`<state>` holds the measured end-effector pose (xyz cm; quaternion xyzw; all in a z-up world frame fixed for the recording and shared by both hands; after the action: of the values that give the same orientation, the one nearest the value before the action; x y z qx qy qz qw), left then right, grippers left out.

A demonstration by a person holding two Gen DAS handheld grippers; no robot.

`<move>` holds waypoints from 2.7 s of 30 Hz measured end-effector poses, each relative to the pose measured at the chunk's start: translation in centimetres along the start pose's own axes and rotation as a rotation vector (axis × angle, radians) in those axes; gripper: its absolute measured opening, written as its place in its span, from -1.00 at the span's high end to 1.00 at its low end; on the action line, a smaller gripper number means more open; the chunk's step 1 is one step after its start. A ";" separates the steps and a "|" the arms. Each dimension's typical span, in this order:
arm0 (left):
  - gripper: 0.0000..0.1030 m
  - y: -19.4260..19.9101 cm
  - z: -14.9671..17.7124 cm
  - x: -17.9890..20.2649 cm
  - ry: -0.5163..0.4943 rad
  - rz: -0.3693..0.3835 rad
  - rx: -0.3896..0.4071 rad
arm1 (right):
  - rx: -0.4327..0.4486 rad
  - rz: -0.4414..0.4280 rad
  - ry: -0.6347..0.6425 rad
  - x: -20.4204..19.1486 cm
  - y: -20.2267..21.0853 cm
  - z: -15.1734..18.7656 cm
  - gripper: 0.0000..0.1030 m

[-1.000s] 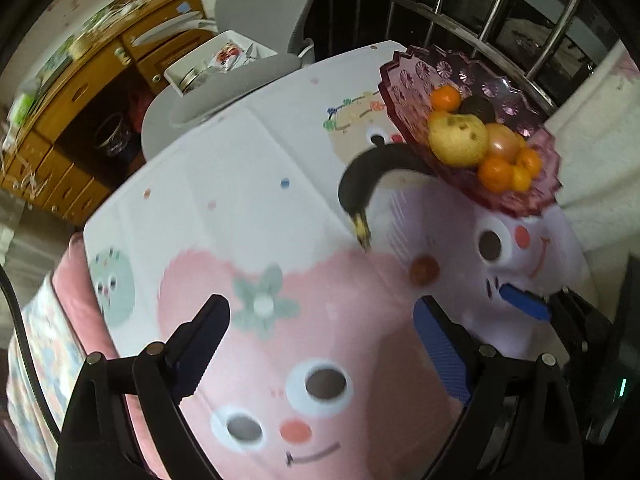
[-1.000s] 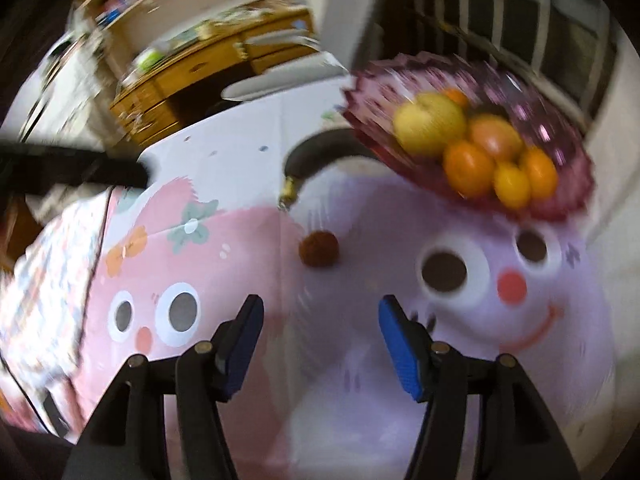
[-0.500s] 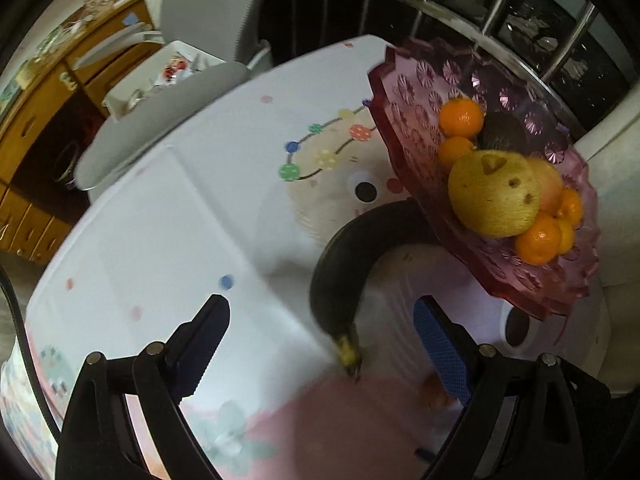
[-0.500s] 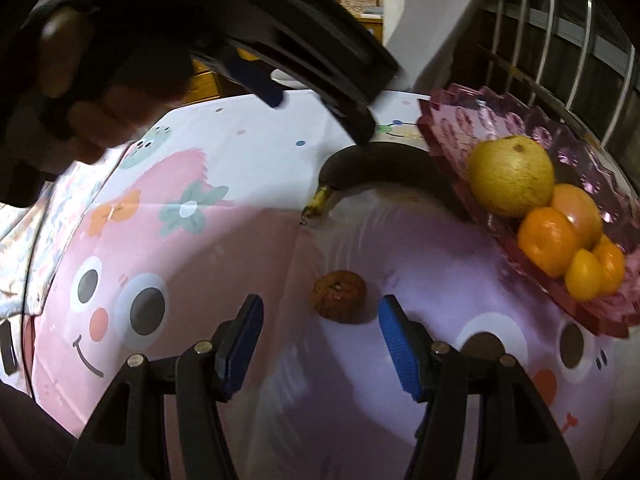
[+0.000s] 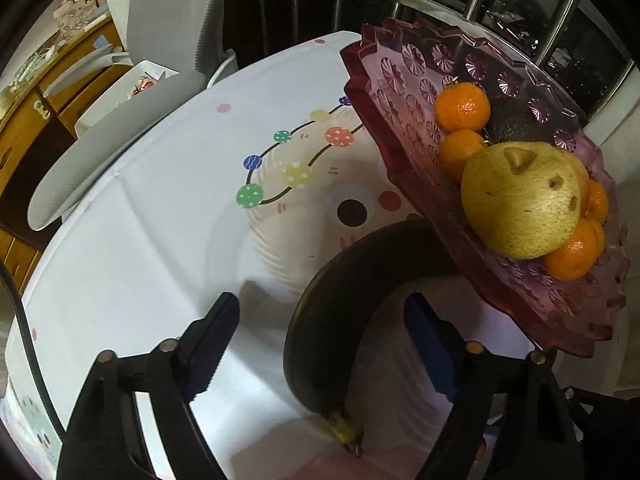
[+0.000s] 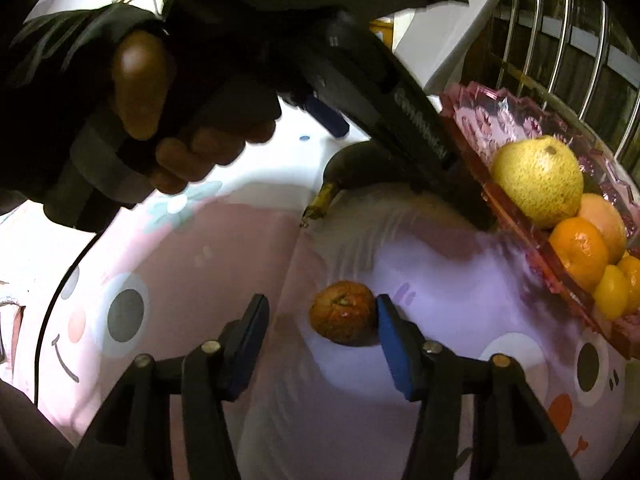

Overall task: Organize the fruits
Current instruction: 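Grasp the banana with the left gripper while the right gripper grasps the lychee, then carry the banana and lychee over the pink bowl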

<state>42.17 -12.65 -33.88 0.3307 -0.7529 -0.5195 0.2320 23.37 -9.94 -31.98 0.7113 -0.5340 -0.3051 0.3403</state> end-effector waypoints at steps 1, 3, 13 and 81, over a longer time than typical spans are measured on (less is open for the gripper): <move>-0.50 -0.2 -0.1 0.0 -0.007 -0.013 0.006 | 0.005 0.015 0.005 0.0 0.0 0.0 0.09; -0.38 -0.1 -0.1 0.1 -0.023 -0.020 0.025 | 0.012 0.034 0.016 0.0 0.1 0.0 0.24; 0.21 0.7 0.7 1.5 -0.073 -0.023 0.075 | 0.001 0.041 -0.010 0.5 0.5 0.0 0.40; 0.42 10.9 -7.0 6.6 0.454 -0.190 0.270 | 0.019 -0.046 -0.094 21.6 10.8 -3.3 0.41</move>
<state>39.77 -19.26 -21.19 0.5354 -0.7100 -0.3464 0.2987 25.33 -32.49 -22.87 0.7115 -0.5358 -0.3409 0.3008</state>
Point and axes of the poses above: each gripper's, at about its wrist camera, not at the fingertips, and y roughly against the way its jaws point, x to its right, z to its underside, the point moved 6 cm from there along -y, roughly the way its jaws point, and after that the axes turned 2 degrees about -z, right-handed, at the moved point
